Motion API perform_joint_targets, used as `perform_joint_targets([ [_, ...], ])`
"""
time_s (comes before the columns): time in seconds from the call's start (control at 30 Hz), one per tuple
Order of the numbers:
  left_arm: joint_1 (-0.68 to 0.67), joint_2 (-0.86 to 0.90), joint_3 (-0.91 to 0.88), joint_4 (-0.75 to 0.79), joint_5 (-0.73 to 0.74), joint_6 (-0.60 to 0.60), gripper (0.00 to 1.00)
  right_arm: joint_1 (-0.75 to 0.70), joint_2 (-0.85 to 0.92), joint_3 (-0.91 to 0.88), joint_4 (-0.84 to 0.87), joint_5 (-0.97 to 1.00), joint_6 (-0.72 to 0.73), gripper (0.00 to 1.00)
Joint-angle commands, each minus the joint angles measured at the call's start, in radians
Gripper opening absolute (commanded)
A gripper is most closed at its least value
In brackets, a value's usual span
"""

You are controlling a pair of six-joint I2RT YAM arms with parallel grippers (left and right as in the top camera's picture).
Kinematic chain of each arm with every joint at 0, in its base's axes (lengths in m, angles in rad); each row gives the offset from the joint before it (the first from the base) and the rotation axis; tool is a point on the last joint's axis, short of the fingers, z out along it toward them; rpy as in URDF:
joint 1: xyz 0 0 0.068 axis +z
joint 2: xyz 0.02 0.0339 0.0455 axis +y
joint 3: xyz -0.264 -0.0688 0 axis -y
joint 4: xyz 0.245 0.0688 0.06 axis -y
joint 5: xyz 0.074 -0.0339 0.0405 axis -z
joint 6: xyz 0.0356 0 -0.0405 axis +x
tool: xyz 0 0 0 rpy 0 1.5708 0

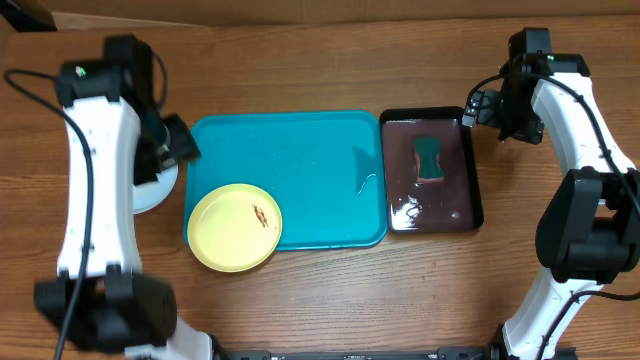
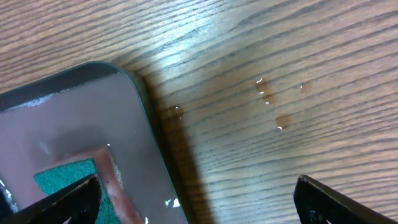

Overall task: Clean dirty plates on tray and stack at the side
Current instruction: 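Move left gripper right toward the yellow plate rim, then grip the yellow plate rim and slide it to the teal tray center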

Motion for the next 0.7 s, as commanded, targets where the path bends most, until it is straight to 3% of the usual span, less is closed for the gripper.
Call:
perform_joint_targets([
  [0.0, -0.040, -0.166, -0.182, 0.050, 0.001, -0.008, 0.64, -0.001, -0.014, 0.009, 0.005, 0.006, 0.004, 1.00],
  [0.27, -0.014, -0.399, -0.622, 0.272, -0.018, -0.105, 0.61, -0.001, -0.014, 0.009, 0.005, 0.007, 0.004, 1.00],
  [0.57, 0.085, -0.364, -0.902, 0.516, -0.031, -0.135, 0.49, -0.001, -0.014, 0.009, 0.008, 0.010, 0.004, 1.00],
  [0.67, 0.123, -0.330, -0.931, 0.541, -0.031, -0.121, 0.40, -0.001, -0.014, 0.009, 0.008, 0.010, 0.004, 1.00],
])
